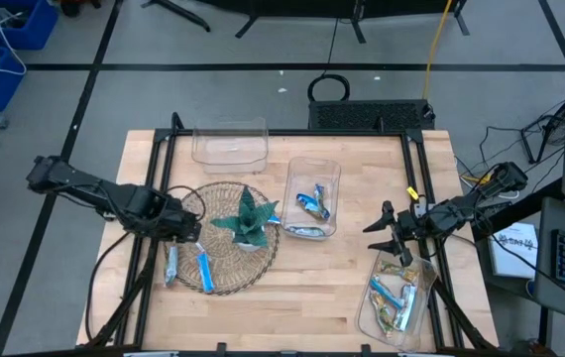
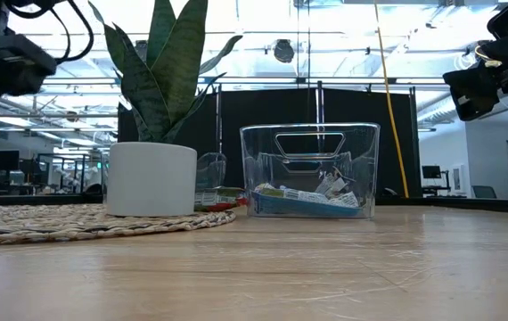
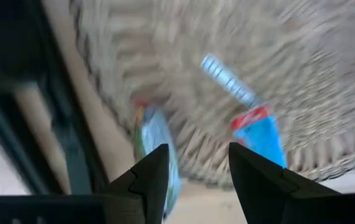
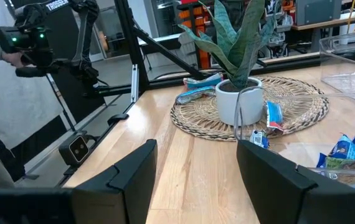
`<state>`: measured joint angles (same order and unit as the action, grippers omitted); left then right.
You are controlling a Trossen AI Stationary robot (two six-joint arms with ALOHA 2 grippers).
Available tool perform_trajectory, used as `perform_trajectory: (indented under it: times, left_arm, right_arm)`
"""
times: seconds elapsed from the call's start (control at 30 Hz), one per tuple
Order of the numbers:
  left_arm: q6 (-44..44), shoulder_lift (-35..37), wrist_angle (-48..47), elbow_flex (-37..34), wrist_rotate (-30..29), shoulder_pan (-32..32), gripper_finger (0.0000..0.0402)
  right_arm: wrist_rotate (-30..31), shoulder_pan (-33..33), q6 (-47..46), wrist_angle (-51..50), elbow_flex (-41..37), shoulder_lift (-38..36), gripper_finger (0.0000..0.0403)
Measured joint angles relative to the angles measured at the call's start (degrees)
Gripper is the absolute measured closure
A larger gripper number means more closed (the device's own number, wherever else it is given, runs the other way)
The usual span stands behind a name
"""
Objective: Pick and place Granola Bars by type
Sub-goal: Put the red granola bar into the top transparent bin
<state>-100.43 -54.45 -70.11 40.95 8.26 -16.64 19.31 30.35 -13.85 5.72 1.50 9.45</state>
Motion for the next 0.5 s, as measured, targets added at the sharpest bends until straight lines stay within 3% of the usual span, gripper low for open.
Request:
perform_trajectory:
  times: [0.27, 0.5]
  left_arm:
    - [-14.6, -8.7, 1.2, 0.0, 8.1, -7.9, 0.0231]
    - [-23.4, -17.2, 2.6, 0.0, 3.7, -13.1, 0.0231]
  right_arm:
    - [0.0, 0.0, 0.0, 0.0, 0.0, 0.0, 0.0188]
    - [-0.1, 0.0, 0.0, 0.0, 0.0, 0.0, 0.0188]
